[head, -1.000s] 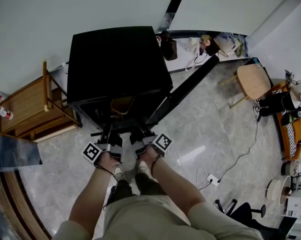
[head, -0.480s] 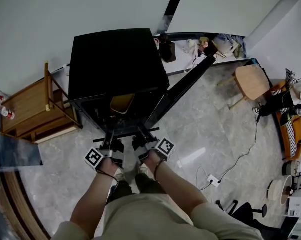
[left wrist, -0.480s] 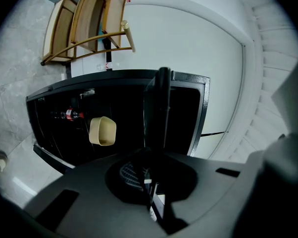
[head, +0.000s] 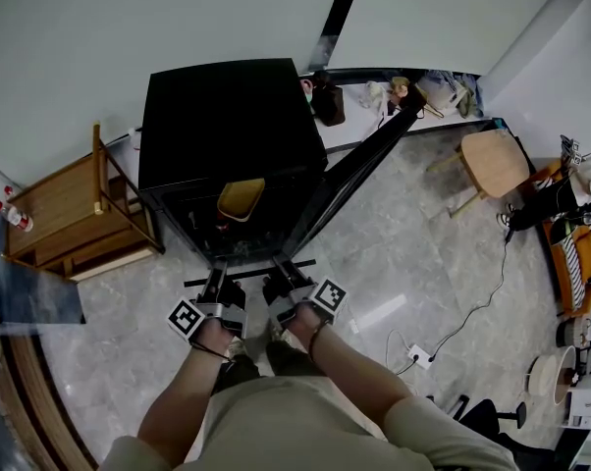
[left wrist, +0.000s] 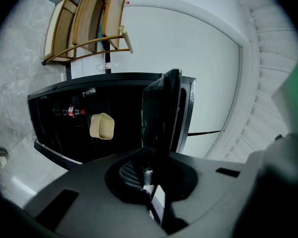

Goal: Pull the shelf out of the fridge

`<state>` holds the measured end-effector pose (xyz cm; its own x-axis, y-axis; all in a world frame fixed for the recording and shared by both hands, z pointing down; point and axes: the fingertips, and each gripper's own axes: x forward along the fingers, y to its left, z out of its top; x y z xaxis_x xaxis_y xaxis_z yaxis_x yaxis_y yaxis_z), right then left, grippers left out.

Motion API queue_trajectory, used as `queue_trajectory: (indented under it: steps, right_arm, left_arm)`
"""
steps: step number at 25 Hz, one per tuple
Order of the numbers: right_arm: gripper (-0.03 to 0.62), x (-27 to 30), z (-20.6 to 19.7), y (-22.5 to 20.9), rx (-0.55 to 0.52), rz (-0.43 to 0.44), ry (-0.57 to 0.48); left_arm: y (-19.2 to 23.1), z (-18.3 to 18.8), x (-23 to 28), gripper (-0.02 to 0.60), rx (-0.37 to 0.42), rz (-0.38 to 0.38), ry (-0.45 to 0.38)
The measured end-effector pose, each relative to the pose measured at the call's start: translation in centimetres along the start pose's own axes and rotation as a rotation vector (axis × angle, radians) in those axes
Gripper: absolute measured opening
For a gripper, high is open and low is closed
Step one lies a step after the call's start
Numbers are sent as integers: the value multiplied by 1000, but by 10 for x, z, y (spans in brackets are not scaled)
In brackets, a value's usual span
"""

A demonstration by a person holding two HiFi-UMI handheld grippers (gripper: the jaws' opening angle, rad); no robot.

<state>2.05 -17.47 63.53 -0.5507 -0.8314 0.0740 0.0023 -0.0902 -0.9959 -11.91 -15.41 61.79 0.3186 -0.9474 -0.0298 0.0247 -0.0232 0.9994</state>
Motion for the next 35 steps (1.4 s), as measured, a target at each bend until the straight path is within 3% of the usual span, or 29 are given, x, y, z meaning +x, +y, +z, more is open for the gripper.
queue_trajectory:
  steps: [11,23,35]
  right_arm:
    - [3,-35,-22,51,-33,53,67]
    - [4,-63,-41,130,-83,168,121]
    - [3,-48,-41,228,-175,325,118]
  left_arm:
    - [-54,-16,-35,14,18,-82,9]
    - [-127,-30,-62,15,-3,-180,29]
    - [-217,-14,-41,18,48,-360,43]
